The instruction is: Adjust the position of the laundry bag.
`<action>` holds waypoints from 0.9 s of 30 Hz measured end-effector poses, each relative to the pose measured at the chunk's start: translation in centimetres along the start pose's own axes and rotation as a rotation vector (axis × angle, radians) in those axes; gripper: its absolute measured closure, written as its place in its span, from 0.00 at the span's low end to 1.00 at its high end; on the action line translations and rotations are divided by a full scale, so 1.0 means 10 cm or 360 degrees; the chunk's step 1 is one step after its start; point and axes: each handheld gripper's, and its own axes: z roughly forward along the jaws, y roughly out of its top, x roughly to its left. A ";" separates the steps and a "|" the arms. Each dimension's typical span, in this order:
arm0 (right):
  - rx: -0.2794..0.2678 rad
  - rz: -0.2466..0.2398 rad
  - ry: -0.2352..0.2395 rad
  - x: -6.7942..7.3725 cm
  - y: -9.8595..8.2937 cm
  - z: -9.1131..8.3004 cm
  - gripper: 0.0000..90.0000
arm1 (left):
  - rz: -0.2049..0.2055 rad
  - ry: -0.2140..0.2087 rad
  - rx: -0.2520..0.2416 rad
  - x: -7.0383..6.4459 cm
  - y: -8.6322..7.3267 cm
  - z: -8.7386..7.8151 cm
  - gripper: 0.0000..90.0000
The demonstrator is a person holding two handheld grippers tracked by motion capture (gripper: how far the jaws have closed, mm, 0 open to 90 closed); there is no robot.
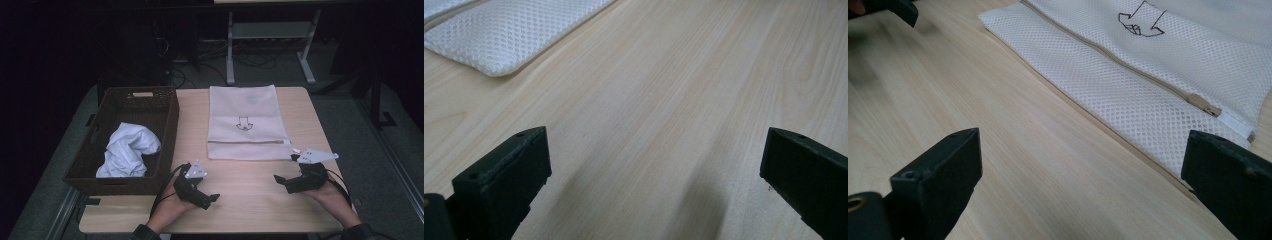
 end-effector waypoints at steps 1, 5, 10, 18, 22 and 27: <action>-0.0002 -0.0001 0.0002 -0.01 0.02 0.03 0.02 | 0.0005 0.0003 0.0008 0.00 0.00 0.00 0.00; 0.0005 -0.0001 0.0000 -0.02 0.05 0.07 0.02 | 0.0004 0.0008 0.0003 0.00 0.00 -0.01 0.00; -0.0024 0.0013 0.0012 -0.06 0.09 0.10 0.02 | -0.0002 0.0011 0.0003 0.01 -0.01 -0.01 0.00; -0.0012 0.0012 -0.0009 -0.12 0.19 0.15 0.02 | -0.0002 0.0013 0.0002 0.00 -0.01 -0.02 0.00; -0.0026 0.0030 -0.0001 -0.15 0.24 0.19 0.02 | -0.0002 0.0019 0.0002 0.01 -0.02 -0.03 0.00; -0.0032 0.0022 -0.0012 -0.17 0.29 0.21 0.02 | -0.0001 0.0021 0.0006 0.00 -0.02 -0.04 0.00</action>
